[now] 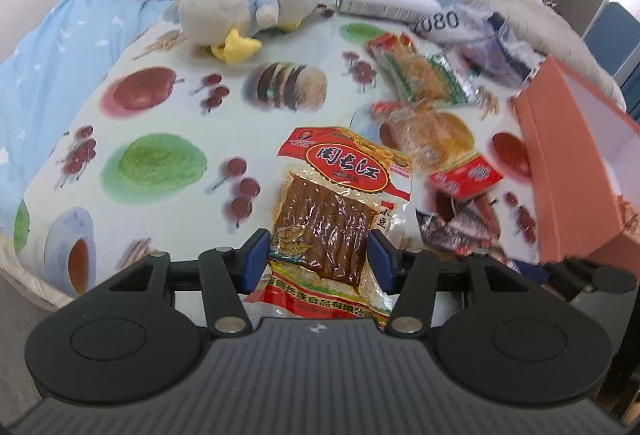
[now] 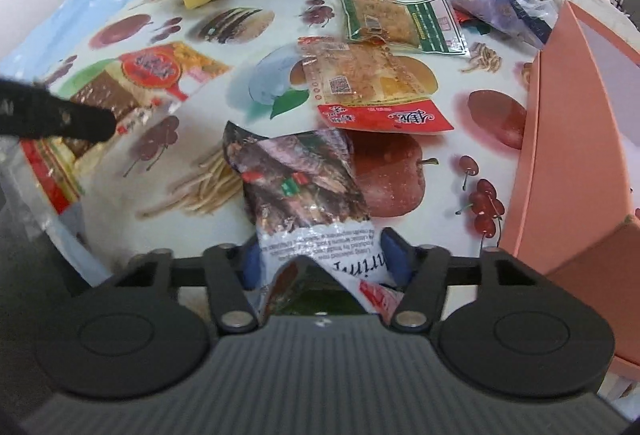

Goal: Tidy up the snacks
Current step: 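Grasp the shrimp-chip bag with the right tool, then carry the shrimp-chip bag with the right tool while the left tool carries the strip pack to the box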

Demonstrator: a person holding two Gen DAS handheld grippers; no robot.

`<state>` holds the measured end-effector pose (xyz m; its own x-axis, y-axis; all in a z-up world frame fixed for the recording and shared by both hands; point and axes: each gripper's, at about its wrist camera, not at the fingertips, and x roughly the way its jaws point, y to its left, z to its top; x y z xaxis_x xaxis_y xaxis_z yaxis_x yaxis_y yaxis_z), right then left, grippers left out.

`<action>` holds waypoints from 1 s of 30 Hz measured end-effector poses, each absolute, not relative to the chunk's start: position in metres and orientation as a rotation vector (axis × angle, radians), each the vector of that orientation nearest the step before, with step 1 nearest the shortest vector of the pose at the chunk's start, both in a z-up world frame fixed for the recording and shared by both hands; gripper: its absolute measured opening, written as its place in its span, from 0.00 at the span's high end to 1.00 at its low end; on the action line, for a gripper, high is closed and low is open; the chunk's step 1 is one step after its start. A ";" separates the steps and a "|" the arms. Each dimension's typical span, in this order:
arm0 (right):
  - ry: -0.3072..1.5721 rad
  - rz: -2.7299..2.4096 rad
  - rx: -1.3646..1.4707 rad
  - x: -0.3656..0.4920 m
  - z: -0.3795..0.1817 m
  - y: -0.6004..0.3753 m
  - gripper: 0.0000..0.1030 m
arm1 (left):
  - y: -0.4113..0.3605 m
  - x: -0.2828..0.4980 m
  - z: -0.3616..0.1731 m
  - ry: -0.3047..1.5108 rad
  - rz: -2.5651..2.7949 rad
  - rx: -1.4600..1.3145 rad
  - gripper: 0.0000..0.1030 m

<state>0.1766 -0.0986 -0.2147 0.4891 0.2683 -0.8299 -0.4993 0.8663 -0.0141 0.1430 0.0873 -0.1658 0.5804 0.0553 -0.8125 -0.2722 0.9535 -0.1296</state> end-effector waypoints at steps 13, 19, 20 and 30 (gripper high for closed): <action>0.881 0.442 -0.138 0.148 -0.167 -0.127 0.50 | 0.067 0.121 -0.131 0.881 0.164 -0.256 0.45; 0.840 0.418 -0.112 0.129 -0.147 -0.140 0.50 | 0.058 0.111 -0.126 0.879 0.133 -0.287 0.80; 0.835 0.411 -0.110 0.127 -0.144 -0.143 0.50 | 0.057 0.109 -0.122 0.870 0.124 -0.299 0.80; 0.837 0.320 -0.062 0.107 -0.144 -0.183 0.50 | 0.037 0.111 -0.145 0.911 0.062 -0.270 0.82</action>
<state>0.1073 -0.1832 -0.1436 0.6247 0.2550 -0.7381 -0.3031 0.9503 0.0717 0.1111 0.0369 -0.1450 0.6134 -0.0606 -0.7875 -0.1674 0.9644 -0.2046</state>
